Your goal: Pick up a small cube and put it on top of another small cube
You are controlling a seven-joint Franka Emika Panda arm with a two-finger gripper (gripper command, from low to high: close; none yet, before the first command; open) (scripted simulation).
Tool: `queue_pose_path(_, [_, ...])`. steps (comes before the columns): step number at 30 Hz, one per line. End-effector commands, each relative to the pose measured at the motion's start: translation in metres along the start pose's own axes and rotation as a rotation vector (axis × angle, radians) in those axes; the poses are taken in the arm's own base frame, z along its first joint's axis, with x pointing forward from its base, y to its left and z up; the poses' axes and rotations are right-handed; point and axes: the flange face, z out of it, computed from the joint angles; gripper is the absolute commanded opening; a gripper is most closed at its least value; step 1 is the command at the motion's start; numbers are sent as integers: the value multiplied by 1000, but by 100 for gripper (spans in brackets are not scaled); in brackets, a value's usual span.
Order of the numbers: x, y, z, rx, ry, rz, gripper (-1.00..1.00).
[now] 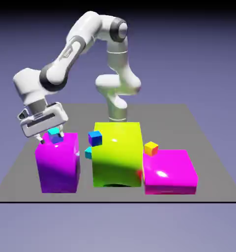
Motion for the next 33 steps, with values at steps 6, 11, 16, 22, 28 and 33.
queue_pose_path(6, [44,72,-18,121,-80,60,0])
queue_pose_path(11, [30,196,7,115,-229,487,0])
queue_pose_path(16, [-8,244,47,121,-376,838,0])
queue_pose_path(22, [-59,275,94,109,-565,1220,0])
queue_pose_path(28, [-117,296,134,61,-772,1590,0])
queue_pose_path(33, [-164,306,202,0,-860,1735,0])
